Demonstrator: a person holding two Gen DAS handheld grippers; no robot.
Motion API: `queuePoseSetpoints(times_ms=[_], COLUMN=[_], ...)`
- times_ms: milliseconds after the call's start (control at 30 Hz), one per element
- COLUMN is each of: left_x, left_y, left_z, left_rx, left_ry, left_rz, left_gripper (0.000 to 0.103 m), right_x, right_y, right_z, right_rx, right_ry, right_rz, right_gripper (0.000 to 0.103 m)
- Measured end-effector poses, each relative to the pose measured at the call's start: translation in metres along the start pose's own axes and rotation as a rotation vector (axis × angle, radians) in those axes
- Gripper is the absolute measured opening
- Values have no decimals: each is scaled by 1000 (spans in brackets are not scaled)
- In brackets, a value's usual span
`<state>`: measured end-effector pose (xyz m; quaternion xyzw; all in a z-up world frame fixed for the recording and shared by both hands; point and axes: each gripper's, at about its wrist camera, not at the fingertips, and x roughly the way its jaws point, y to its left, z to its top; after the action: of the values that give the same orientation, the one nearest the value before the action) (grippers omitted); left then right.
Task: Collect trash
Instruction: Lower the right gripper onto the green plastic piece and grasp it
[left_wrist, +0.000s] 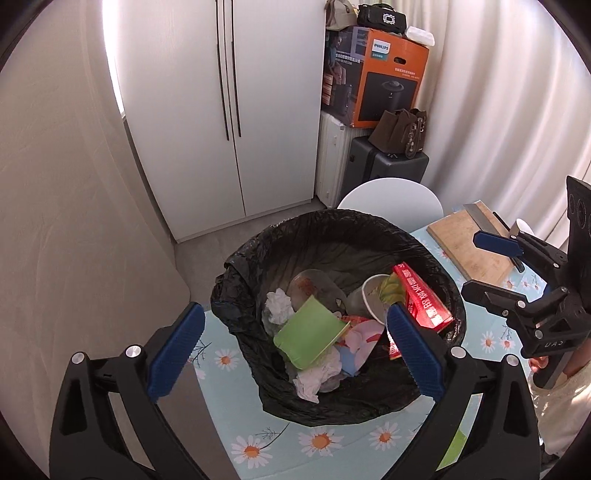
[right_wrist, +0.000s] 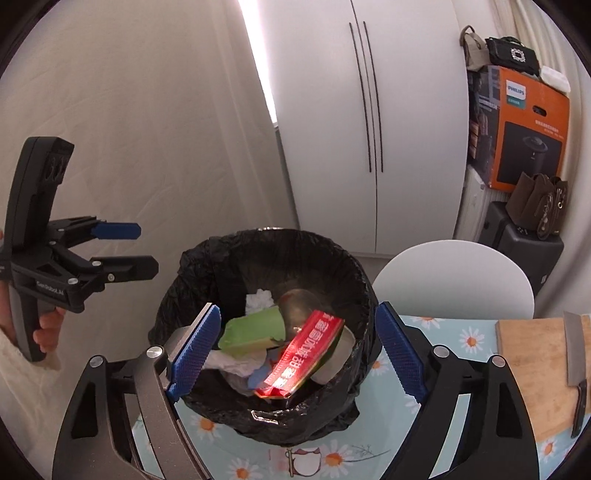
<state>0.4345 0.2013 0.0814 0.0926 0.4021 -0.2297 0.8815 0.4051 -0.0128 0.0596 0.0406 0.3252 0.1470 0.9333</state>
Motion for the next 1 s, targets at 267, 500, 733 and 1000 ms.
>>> queuePoseSetpoints(times_ms=[267, 500, 733, 1000], left_x=[5, 2, -3, -10], left_y=[15, 7, -7, -15], left_z=[-32, -55, -75, -101], left_rx=[-48, -37, -15, 16], left_ry=[22, 19, 22, 56], left_rz=[-25, -65, -99, -94], left_gripper=[97, 97, 97, 97], right_x=[-8, -38, -53, -53], right_y=[-6, -14, -23, -24], right_z=[-32, -84, -157, -231], right_rx=[34, 98, 195, 240], right_ry=[31, 66, 161, 304], right_rz=[-92, -167, -212, -240], right_gripper=[87, 87, 87, 87])
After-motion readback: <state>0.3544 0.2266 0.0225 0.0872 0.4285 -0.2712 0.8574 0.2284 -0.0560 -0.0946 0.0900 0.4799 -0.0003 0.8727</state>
